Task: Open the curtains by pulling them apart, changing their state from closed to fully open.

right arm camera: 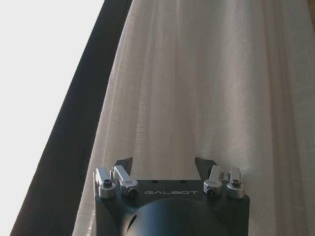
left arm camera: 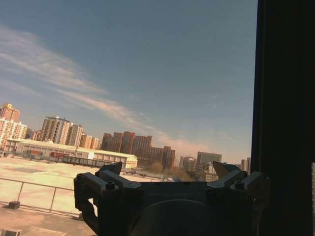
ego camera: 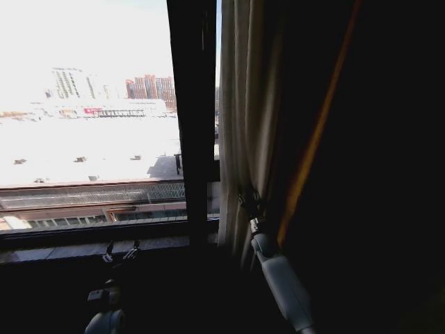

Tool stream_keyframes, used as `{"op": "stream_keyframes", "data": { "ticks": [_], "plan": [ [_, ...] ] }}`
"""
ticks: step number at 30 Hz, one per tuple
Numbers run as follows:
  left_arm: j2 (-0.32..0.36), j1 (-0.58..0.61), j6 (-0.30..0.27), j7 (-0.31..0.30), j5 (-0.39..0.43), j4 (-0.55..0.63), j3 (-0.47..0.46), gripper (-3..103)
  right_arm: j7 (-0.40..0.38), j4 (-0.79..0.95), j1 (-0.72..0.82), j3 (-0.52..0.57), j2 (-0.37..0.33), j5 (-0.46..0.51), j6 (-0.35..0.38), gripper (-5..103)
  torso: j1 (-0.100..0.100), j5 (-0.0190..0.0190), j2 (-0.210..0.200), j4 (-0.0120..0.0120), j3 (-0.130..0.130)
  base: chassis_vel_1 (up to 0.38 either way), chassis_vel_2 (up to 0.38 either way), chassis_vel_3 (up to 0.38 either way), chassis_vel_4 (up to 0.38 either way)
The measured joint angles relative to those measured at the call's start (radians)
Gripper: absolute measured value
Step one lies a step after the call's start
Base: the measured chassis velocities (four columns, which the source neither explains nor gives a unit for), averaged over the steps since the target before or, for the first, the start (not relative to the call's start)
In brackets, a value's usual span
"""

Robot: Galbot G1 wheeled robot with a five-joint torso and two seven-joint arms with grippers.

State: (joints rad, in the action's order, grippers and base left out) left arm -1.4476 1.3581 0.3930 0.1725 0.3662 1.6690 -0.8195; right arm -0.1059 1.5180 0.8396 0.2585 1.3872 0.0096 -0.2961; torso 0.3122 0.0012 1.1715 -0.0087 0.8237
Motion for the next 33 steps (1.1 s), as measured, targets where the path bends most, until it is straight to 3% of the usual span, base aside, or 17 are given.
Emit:
{"op": "stream_keyframes", "data": {
  "ticks": [8,10,20,33],
  "plan": [
    [0.0,0.0,0.0,0.0,0.0,0.0,0.0,100,0.017,0.129,0.111,-0.056,-0.013,0.013,0.005,97,0.0,0.0001,0.0,-0.0001,0.0,0.0,0.0,0.0,0.0],
    [0.0,0.0,0.0,0.0,0.0,0.0,0.0,100,0.023,0.133,0.122,-0.067,-0.016,0.022,0.006,99,0.0,0.0001,0.0,0.0,0.0,0.0,0.0,0.0,0.0],
    [0.0,0.0,0.0,0.0,0.0,0.0,0.0,100,0.057,0.061,0.125,-0.138,0.02,0.036,0.012,100,0.0,0.0001,0.0,0.0001,0.0,0.0,0.0,0.0,0.0],
    [0.0,0.0,0.0,0.0,0.0,0.0,0.0,100,0.047,0.035,0.131,-0.131,0.06,0.009,0.031,100,0.0,0.0001,0.0,0.0,0.0,0.0,0.0,0.0,0.0]
  ]
}}
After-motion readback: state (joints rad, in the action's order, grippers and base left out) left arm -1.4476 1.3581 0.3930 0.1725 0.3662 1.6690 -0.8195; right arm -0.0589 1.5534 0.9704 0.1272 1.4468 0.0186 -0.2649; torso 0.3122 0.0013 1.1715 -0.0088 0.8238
